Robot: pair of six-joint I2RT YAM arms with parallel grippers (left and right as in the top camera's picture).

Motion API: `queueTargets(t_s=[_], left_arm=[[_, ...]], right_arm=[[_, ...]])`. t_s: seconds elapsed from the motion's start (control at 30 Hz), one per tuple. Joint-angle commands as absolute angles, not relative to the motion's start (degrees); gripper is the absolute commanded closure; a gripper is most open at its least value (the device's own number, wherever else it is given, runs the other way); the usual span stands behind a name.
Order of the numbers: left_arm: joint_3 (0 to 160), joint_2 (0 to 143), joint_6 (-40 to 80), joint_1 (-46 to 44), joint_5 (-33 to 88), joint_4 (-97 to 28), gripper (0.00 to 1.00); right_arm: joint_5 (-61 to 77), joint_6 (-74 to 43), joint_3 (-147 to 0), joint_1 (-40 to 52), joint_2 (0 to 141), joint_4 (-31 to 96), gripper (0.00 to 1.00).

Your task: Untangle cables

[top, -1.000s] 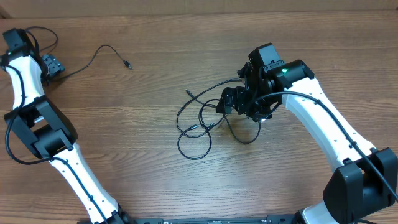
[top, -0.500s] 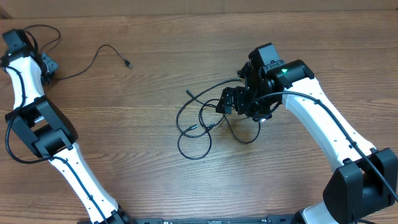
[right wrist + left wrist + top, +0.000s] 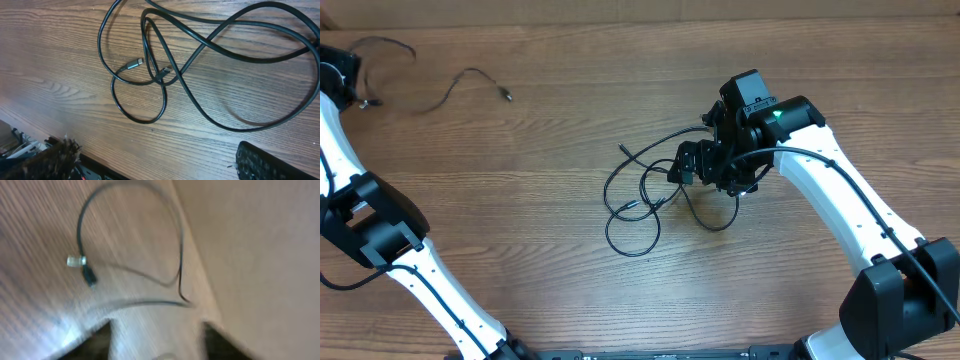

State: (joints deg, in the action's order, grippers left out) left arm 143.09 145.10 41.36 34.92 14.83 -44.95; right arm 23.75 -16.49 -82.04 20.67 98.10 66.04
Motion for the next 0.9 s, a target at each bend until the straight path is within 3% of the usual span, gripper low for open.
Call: queueTargets(t_s=[0.0,0.17,0.27,0.47,0.67,0.87], left_arm=[[142.1,144.0,27.8,33.0,17.6,-49.6,0.0],[142.1,144.0,21.8,29.4,21.1,-59.0,0.01],[142.1,144.0,17.8,25.4,20.7,-60.8,0.07],[142.1,144.1,14.7,15.4,9.6,-59.5,0.0],[142.1,144.1,24.6,6.6,-6.5,-58.3,0.0],[142.1,146.0,32.3,4.6,-16.2,-60.0,0.0]], right_arm=[[23.6,-16.7,-82.4,20.9,97.8,66.2,0.0],[23.6,-16.6,-82.4,20.9,97.8,65.9,0.0],[23.6,-16.6,-82.4,20.9,97.8,65.8,0.0],[23.6,-16.4,-82.4,20.9,97.8,66.0,0.0],[23.6,-16.4,-82.4,20.9,97.8,67.7,0.0],[23.6,-16.4,-82.4,20.9,97.8,68.4,0.0]])
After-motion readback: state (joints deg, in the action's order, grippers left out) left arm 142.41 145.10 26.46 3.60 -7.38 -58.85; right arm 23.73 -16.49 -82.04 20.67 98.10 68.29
